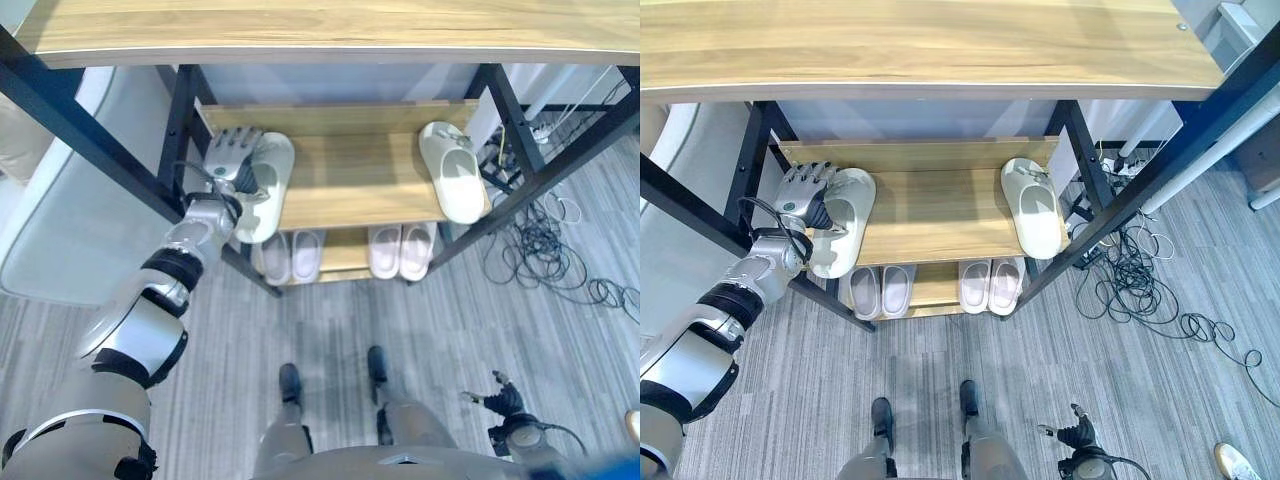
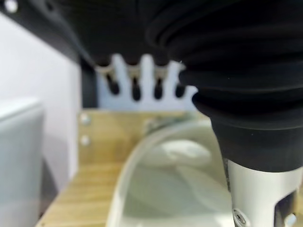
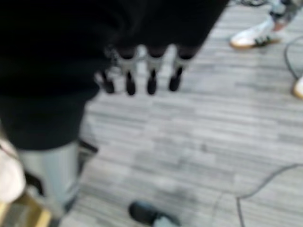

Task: Arrange the slippers neatly on the shoe rack.

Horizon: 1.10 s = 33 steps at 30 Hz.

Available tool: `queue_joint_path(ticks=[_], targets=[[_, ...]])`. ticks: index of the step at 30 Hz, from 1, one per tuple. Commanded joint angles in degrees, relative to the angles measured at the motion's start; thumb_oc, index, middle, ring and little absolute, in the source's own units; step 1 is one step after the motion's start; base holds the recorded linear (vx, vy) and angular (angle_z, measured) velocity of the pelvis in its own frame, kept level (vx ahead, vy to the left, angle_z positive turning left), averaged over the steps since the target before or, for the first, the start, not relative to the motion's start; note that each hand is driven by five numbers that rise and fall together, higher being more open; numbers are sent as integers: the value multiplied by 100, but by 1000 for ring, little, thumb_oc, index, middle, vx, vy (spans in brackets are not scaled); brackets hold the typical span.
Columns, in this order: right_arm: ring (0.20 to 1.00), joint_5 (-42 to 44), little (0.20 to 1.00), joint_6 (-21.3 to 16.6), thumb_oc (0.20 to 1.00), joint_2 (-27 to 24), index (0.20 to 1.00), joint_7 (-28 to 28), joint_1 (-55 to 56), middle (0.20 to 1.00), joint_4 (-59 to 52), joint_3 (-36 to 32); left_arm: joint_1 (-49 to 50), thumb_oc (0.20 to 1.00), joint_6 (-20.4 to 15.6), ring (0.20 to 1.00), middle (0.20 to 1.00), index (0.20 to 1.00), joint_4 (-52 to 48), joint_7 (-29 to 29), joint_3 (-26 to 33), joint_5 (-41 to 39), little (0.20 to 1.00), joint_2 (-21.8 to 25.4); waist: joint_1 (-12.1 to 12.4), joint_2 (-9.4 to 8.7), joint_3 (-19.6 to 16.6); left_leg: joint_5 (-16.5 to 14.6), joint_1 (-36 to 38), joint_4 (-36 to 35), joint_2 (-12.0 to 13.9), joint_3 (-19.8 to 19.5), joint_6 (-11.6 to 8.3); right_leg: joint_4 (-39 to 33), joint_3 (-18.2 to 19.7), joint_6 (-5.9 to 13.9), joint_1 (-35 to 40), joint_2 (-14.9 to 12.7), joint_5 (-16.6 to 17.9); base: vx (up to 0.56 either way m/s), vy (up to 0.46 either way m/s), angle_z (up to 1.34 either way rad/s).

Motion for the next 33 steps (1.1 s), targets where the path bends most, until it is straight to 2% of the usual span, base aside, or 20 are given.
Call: queue_joint_path(ticks=[1, 6, 9, 10, 12, 16, 21, 33], targets=[[1000, 3, 1000, -83, 1000, -283, 1000, -182, -117, 1000, -117, 59, -767, 1000, 67, 1000, 1000, 1000, 372, 391, 217, -12, 1000, 93, 26, 123, 414, -305, -109, 67, -155, -345, 37, 439, -183, 390, -232, -209, -584, 2, -14, -4], [1000, -51, 1000, -56, 1000, -364, 1000, -285, -241, 1000, 39, 114, -975, 1000, 90, 1000, 1000, 1000, 828, 436, 20, -58, 1000, -220, -20, 118, 386, -309, -109, 67, -141, -306, 25, 437, -143, 394, -266, -202, -577, 2, -2, -1], [1000, -78, 1000, -39, 1000, -346, 1000, -309, -251, 1000, 67, 165, -1022, 1000, 54, 1000, 1000, 1000, 892, 471, 158, -349, 1000, -468, -41, 114, 367, -321, -105, 67, -138, -296, 25, 433, -135, 393, -266, -204, -572, 8, -9, -3], [1000, -78, 1000, -39, 1000, -347, 1000, -309, -251, 1000, 67, 164, -1024, 589, 53, 589, 589, 589, 896, 473, 157, -351, 589, -471, -39, 116, 367, -321, -105, 67, -137, -296, 25, 433, -135, 393, -267, -204, -572, 0, 0, 0], [1000, -185, 1000, 8, 1000, -339, 1000, -332, -287, 1000, 15, 242, -1029, 200, -26, 200, 200, 200, 1029, 514, 455, -858, 200, -706, -58, 111, 342, -327, -107, 67, -140, -273, 30, 430, -120, 381, -281, -206, -564, 0, 0, 0], [1000, -284, 1000, 49, 1000, -305, 1000, -377, -331, 1000, -14, 346, -1061, 200, -33, 200, 200, 200, 989, 813, 755, -1320, 200, -996, -76, 102, 349, -306, -126, 67, -129, -245, 27, 423, -93, 373, -315, -204, -551, 6, -22, -6], [1000, -301, 1000, 71, 1000, -265, 1000, -374, -387, 1000, 28, 391, -853, 200, -239, 200, 200, 200, 840, 879, 913, -1702, 200, -1267, -91, 103, 376, -278, -121, 67, -109, -213, 15, 442, -59, 348, -344, -178, -561, 2, -33, -3], [1000, -302, 1000, 108, 1000, -466, 1000, -495, -554, 1000, 117, 352, -864, 200, -243, 200, 200, 200, 451, 1014, 663, -1327, 200, -1479, -91, 207, 445, -241, -83, 67, -33, -122, -39, 473, 30, 311, -367, -124, -607, 12, -44, -2]])
